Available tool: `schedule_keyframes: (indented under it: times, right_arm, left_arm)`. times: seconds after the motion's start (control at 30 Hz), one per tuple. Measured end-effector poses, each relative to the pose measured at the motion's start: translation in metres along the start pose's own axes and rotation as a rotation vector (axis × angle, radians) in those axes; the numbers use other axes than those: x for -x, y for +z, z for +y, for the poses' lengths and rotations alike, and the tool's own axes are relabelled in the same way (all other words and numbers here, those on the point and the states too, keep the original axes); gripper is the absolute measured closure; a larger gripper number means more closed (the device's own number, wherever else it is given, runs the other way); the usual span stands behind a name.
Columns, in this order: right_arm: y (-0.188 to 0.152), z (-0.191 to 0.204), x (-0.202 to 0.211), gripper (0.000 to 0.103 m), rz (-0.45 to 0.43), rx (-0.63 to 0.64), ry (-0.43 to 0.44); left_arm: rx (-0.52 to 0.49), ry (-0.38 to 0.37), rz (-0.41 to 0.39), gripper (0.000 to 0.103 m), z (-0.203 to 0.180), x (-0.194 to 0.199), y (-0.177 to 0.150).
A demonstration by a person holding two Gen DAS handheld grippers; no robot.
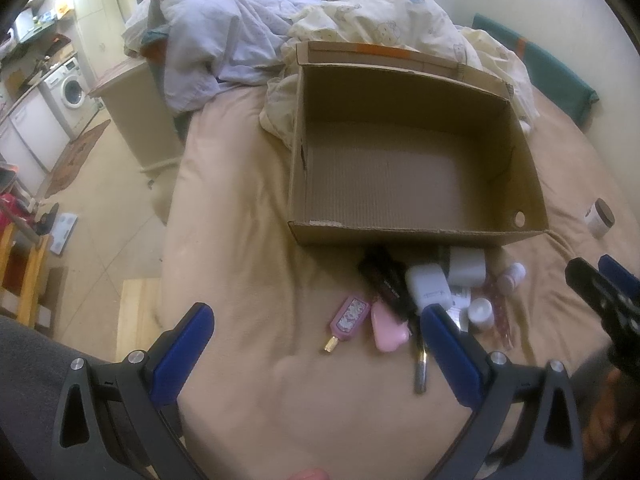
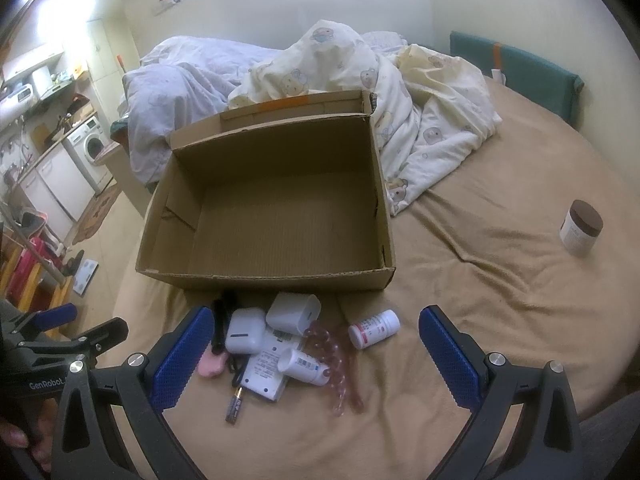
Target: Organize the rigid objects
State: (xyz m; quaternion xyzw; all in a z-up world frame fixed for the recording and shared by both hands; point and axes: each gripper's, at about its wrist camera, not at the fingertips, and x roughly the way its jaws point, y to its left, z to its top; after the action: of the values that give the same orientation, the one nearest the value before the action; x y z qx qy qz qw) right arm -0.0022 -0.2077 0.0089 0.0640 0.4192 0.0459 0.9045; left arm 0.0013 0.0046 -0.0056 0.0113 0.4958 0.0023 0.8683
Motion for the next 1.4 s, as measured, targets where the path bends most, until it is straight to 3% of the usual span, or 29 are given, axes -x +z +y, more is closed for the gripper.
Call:
schedule_keyframes:
  times: [1.4]
  right_arm:
    - [-0.0006, 0.0004, -0.0016, 0.0, 0.008, 0.002, -0.003]
  left_arm:
    - [0.015, 0.011, -0.004, 0.0, 0.0022, -0.0003, -0.0004]
